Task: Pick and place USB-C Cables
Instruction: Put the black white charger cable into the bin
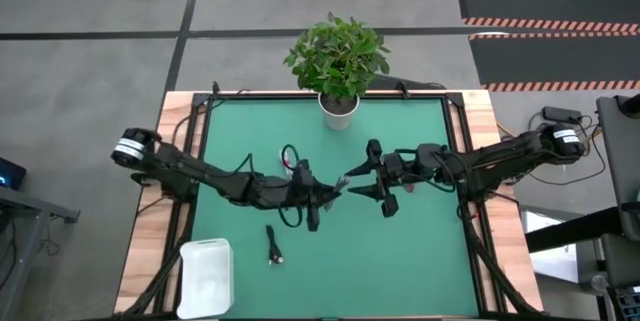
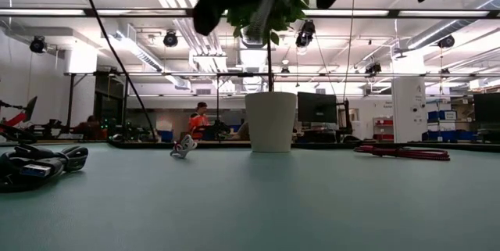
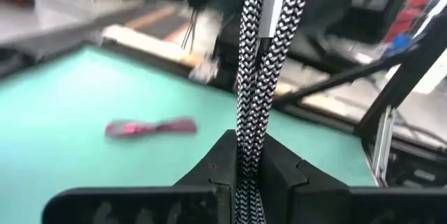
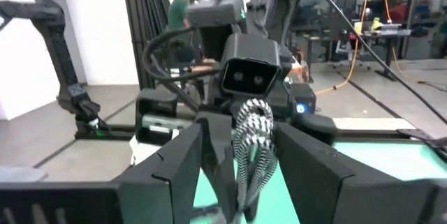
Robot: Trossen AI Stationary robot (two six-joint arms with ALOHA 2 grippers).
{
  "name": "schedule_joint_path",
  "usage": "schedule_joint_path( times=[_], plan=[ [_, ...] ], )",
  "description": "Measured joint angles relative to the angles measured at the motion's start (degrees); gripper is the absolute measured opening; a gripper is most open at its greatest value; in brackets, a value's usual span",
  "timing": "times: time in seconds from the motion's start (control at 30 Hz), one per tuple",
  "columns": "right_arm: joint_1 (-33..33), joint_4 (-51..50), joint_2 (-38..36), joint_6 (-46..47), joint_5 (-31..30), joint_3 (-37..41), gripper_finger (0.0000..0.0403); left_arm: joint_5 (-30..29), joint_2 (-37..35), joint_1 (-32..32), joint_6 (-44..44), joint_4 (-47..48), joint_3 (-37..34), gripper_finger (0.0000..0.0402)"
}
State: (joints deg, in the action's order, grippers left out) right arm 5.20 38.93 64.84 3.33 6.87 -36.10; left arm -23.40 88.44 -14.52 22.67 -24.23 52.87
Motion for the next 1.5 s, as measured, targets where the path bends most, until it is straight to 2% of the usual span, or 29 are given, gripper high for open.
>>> schedule_joint_path(
  times=[0.17,0.3,0.4,0.5,0.7,0.9,1.0,1.13,1.2,1.27,1.5],
  plan=[
    [0.0,-6.9,-5.3,-1.1,-3.2,0.0,0.0169,-1.4,-3.6,-1.4,13.3,23.5,6.8,0.0017],
    [0.0,-12.8,-9.5,-1.6,-4.6,0.0,0.0166,-0.9,-4.0,-3.1,28.0,46.8,14.9,0.0017],
    [0.0,-16.7,-12.3,-1.8,-5.6,0.0,0.0167,2.8,-4.0,-4.7,43.0,62.7,21.6,0.0017],
    [0.0,-20.3,-14.7,-2.0,-6.0,0.0,0.0168,6.8,-4.0,-7.7,55.3,72.4,26.7,0.0017],
    [0.0,-25.2,-18.6,-2.0,-6.9,0.0,0.0168,7.1,-4.0,-15.9,69.7,79.2,31.5,0.0017],
    [0.0,-27.1,-20.3,-1.9,-6.9,0.0,0.0168,9.3,-4.0,-24.5,88.1,84.6,31.4,0.0017],
    [0.0,-27.2,-20.1,-1.9,-6.9,0.0,0.0164,16.3,-3.6,-28.3,98.0,90.5,31.3,0.0017],
    [0.0,-27.2,-19.7,-1.9,-6.9,0.0,0.0159,30.3,-2.1,-32.3,108.3,99.8,31.8,0.0017],
    [0.0,-27.2,-19.7,-1.9,-6.9,0.0,0.0156,35.6,-1.5,-33.6,110.3,102.0,31.9,0.0017],
    [0.0,-27.1,-19.7,-1.9,-7.0,0.0,0.0154,38.3,-0.7,-34.3,110.6,102.9,31.5,0.0017],
    [0.0,-27.1,-19.7,-1.9,-7.0,0.0,0.0153,39.1,2.2,-34.5,110.6,105.7,31.2,0.0017]
  ],
)
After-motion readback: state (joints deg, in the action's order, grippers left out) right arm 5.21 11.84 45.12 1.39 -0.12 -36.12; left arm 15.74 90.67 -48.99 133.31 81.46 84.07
